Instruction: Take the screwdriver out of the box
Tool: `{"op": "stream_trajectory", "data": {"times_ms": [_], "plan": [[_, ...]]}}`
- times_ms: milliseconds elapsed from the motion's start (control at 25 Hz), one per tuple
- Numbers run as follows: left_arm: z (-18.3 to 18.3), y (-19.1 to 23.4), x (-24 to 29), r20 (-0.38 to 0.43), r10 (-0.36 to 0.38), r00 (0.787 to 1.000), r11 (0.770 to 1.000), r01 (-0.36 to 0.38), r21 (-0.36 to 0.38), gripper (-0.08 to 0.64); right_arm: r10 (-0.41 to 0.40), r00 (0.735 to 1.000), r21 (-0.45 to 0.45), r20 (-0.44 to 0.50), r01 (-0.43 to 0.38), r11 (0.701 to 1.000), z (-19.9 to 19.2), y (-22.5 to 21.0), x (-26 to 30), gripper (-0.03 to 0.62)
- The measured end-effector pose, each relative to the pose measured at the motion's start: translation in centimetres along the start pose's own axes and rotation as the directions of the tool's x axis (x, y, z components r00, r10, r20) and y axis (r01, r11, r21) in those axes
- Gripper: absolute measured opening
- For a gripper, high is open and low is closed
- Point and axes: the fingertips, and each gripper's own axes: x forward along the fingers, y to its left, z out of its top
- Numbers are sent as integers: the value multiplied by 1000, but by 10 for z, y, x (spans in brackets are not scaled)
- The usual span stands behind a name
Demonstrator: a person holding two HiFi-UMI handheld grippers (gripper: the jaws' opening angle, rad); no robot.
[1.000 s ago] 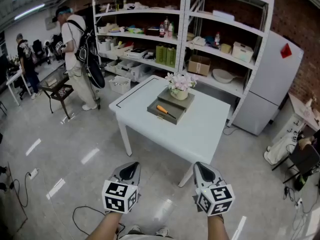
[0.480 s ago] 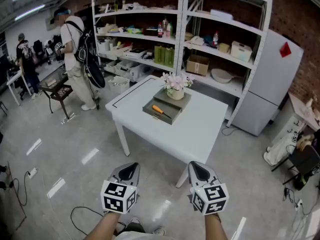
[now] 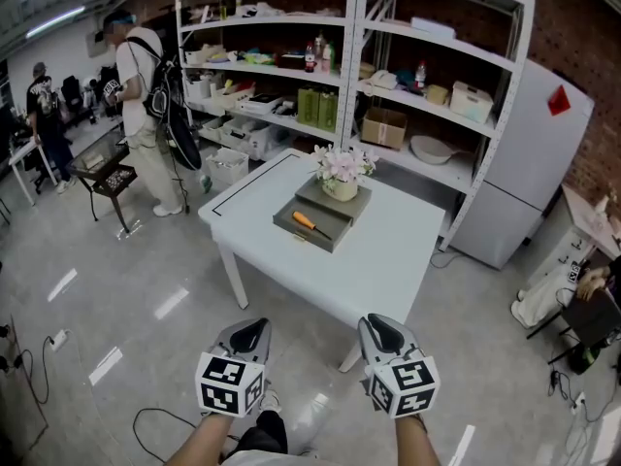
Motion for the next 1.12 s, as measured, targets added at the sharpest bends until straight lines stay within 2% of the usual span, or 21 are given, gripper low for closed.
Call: {"op": "stream_trajectory", "data": {"times_ms": [600, 1120], "plan": [[18, 94, 88, -23, -22, 999, 999, 21, -39, 3, -14, 998, 7, -58, 14, 1000, 11, -16, 124, 86], [36, 180, 139, -31, -58, 998, 996, 56, -63, 3, -45, 993, 10, -111, 47, 999, 29, -14, 222, 123]]}}
